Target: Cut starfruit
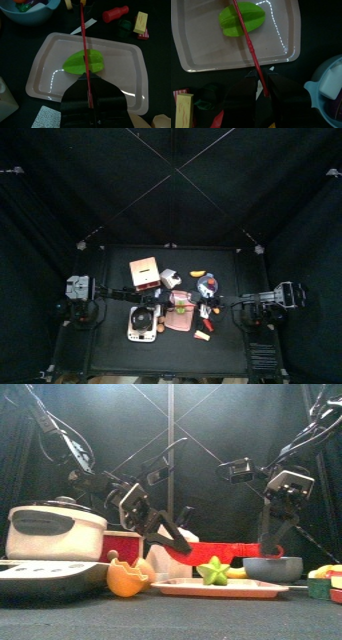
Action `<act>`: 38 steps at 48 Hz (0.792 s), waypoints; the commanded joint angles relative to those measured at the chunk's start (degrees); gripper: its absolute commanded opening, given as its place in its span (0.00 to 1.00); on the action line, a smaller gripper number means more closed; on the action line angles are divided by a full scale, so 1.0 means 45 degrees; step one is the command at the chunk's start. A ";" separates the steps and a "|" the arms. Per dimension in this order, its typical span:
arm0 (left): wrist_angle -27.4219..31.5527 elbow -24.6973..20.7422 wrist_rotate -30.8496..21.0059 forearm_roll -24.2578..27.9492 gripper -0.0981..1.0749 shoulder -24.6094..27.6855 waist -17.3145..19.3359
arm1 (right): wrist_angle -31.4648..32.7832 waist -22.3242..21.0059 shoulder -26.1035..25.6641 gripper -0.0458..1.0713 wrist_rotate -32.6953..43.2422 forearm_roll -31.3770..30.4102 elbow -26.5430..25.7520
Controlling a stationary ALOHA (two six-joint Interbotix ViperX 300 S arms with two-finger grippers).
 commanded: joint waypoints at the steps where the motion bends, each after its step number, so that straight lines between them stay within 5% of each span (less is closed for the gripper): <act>1: 0.0137 -0.0215 -0.0020 -0.0039 0.31 -0.0078 -0.0117 | -0.0020 -0.0078 -0.0059 0.54 0.0039 0.0059 -0.0176; 38: 0.1387 -0.0312 -0.0039 -0.0430 0.31 0.0020 -0.0254 | -0.0352 -0.0059 0.0488 0.54 0.0039 0.0156 -0.0176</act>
